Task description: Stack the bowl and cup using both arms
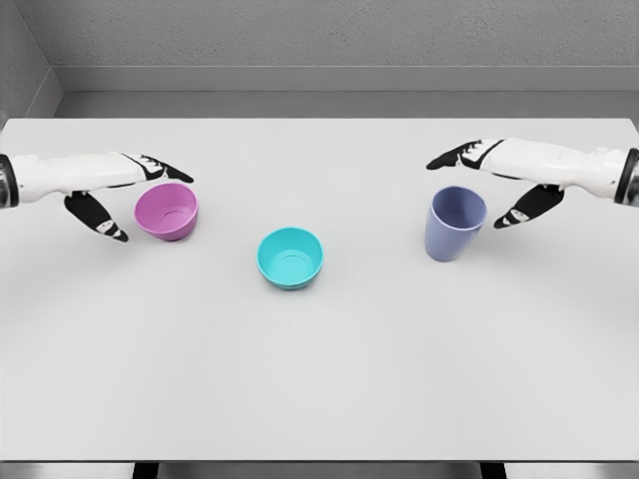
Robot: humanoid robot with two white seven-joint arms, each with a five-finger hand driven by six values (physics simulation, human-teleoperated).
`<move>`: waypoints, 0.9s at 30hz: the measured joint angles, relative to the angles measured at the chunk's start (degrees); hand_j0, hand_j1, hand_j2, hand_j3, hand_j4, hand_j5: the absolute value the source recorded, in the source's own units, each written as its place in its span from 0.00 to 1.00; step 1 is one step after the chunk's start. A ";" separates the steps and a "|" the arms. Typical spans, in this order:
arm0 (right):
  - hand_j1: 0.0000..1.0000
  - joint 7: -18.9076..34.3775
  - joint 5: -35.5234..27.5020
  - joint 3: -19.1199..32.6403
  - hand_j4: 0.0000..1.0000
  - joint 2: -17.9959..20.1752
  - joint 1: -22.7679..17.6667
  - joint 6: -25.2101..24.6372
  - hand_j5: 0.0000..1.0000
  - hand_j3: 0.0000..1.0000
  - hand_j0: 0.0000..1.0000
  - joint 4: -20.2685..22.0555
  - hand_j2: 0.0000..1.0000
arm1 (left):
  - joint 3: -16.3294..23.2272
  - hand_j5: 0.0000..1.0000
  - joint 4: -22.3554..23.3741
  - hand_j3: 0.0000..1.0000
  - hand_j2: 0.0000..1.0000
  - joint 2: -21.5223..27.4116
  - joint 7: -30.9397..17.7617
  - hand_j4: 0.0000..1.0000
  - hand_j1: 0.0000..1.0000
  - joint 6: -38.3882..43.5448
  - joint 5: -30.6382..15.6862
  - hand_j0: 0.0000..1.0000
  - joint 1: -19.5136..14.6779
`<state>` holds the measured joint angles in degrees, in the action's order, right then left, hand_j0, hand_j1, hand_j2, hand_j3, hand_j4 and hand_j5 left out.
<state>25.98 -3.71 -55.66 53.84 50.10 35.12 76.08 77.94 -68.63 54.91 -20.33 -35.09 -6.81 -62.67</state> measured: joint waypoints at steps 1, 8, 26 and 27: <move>1.00 0.04 0.04 -0.31 1.00 -0.05 0.09 0.00 1.00 1.00 1.00 -0.13 1.00 | 0.04 1.00 0.22 1.00 1.00 -0.17 0.00 1.00 1.00 0.00 0.03 1.00 0.00; 1.00 0.19 1.26 -1.93 1.00 -2.05 0.35 0.00 1.00 1.00 1.00 -2.67 1.00 | -0.05 1.00 2.14 1.00 1.00 -0.54 0.08 1.00 1.00 0.00 -0.08 1.00 0.79; 1.00 1.30 2.67 -2.44 1.00 -3.51 1.14 0.00 1.00 1.00 1.00 -4.15 1.00 | -0.17 1.00 6.36 1.00 1.00 -3.54 0.10 1.00 1.00 0.00 -0.94 1.00 1.76; 1.00 1.30 2.68 -2.46 1.00 -3.58 1.05 0.00 1.00 1.00 1.00 -4.07 1.00 | -0.18 1.00 6.38 1.00 1.00 -3.64 0.10 1.00 1.00 0.00 -1.10 1.00 1.76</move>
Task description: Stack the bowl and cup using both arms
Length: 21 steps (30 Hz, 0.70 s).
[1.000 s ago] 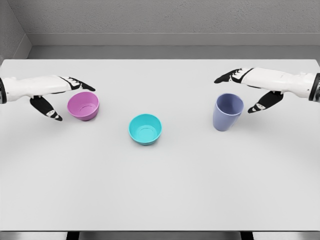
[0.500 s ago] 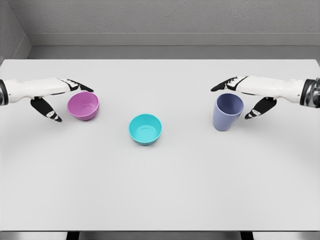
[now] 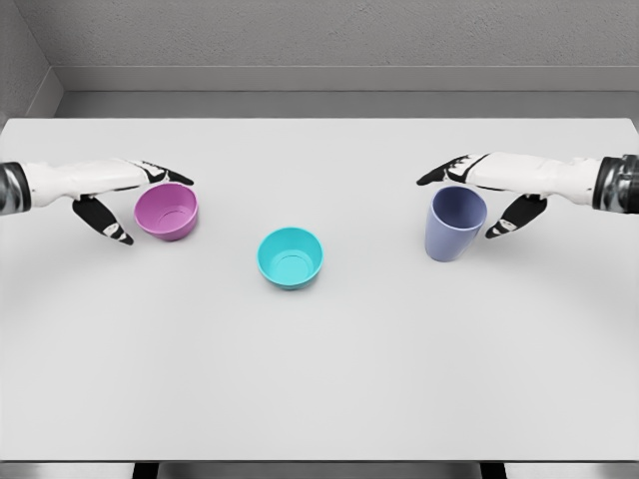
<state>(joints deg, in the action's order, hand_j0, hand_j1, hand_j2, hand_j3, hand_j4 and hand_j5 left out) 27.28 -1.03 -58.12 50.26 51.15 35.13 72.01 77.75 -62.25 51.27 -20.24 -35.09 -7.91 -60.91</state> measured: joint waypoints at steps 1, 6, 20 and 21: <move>1.00 0.02 0.06 -0.01 1.00 -0.06 0.00 0.00 1.00 1.00 1.00 0.06 1.00 | -0.01 1.00 0.01 1.00 1.00 -0.06 0.00 1.00 1.00 0.00 -0.14 1.00 0.09; 1.00 0.06 0.41 -0.63 1.00 -0.24 0.00 0.00 1.00 1.00 1.00 0.14 1.00 | -0.08 1.00 0.10 1.00 1.00 -0.25 -0.02 1.00 1.00 0.00 -0.43 1.00 0.35; 1.00 0.07 0.63 -1.01 1.00 -0.80 0.09 0.00 1.00 1.00 1.00 0.09 1.00 | -1.38 1.00 0.62 1.00 1.00 -0.33 -0.06 1.00 1.00 -0.01 -0.49 1.00 1.67; 1.00 0.07 0.64 -1.01 1.00 -0.81 0.09 0.00 1.00 1.00 1.00 0.10 1.00 | -1.65 1.00 0.71 1.00 1.00 -0.51 -0.06 1.00 1.00 0.00 -0.49 1.00 1.76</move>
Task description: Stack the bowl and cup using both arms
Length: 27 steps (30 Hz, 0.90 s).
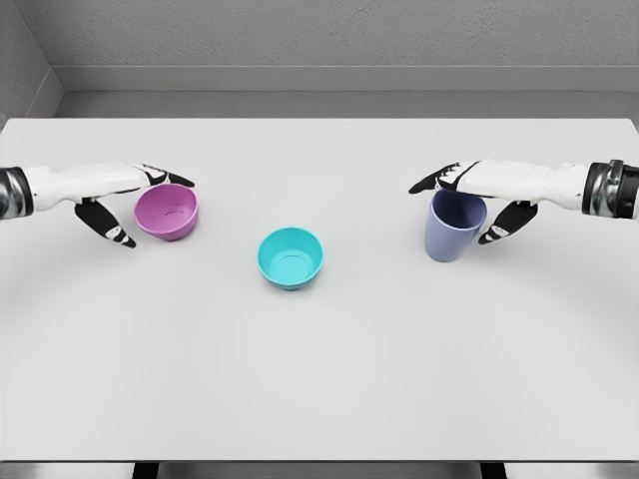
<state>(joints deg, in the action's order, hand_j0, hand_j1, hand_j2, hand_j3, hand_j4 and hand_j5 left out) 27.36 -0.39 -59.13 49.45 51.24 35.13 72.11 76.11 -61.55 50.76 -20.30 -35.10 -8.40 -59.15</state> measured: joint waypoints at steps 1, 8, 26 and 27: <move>1.00 0.00 0.02 0.00 1.00 0.00 0.00 0.00 1.00 1.00 1.00 0.01 1.00 | -0.19 1.00 0.31 1.00 1.00 -0.28 0.00 1.00 1.00 0.00 0.00 1.00 0.00; 1.00 0.07 0.51 0.00 1.00 0.07 0.62 0.00 1.00 1.00 1.00 0.14 1.00 | -0.96 1.00 1.67 1.00 1.00 -1.44 -0.06 1.00 1.00 0.00 0.09 1.00 0.61; 1.00 1.08 1.37 -0.11 1.00 0.02 2.46 0.00 1.00 1.00 1.00 0.51 1.00 | -2.27 1.00 4.44 1.00 1.00 -3.54 -0.46 1.00 1.00 0.01 0.34 1.00 1.23; 1.00 1.14 1.39 -0.15 1.00 0.04 2.46 0.00 1.00 1.00 1.00 0.72 1.00 | -2.27 1.00 4.53 1.00 1.00 -3.65 -0.46 1.00 1.00 0.01 0.33 1.00 1.23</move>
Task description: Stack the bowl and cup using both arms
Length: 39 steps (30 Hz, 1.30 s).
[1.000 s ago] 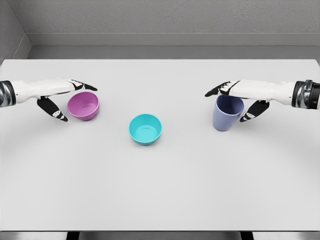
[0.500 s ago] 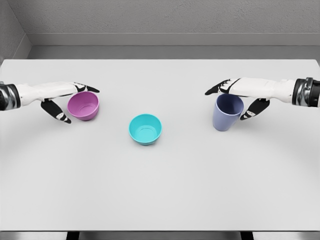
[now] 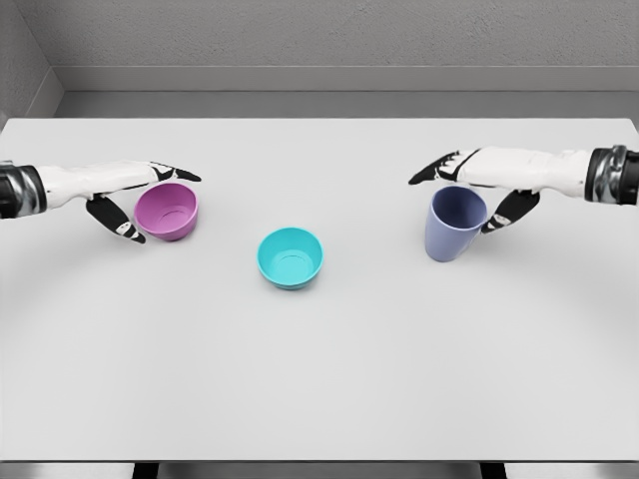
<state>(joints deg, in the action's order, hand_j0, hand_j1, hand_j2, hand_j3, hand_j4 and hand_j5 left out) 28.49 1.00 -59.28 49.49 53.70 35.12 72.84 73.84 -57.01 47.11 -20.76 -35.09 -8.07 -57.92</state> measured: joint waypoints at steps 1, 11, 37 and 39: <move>1.00 0.20 0.00 -0.03 1.00 0.01 0.00 0.00 1.00 1.00 1.00 0.21 1.00 | 0.00 1.00 0.20 1.00 1.00 -0.12 0.00 1.00 1.00 0.00 0.00 1.00 0.00; 1.00 1.12 0.71 -0.78 1.00 -0.02 0.09 0.01 1.00 1.00 1.00 0.64 1.00 | 0.02 1.00 1.63 1.00 1.00 -1.42 0.00 1.00 1.00 0.00 0.16 1.00 0.00; 1.00 1.41 0.80 -0.92 1.00 -0.36 -0.09 0.01 1.00 1.00 1.00 0.57 1.00 | 0.00 1.00 3.30 1.00 1.00 -1.91 0.00 1.00 1.00 0.00 0.18 1.00 0.35; 1.00 1.41 0.82 -0.95 1.00 -0.45 -0.09 0.01 1.00 1.00 1.00 0.55 1.00 | 0.01 1.00 3.52 1.00 1.00 -2.08 0.00 1.00 1.00 0.00 0.18 1.00 0.35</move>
<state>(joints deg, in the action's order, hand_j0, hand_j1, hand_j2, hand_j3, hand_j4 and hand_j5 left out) 29.91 1.81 -60.23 49.03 53.61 35.13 73.39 73.85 -53.49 45.03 -20.76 -35.09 -7.89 -57.57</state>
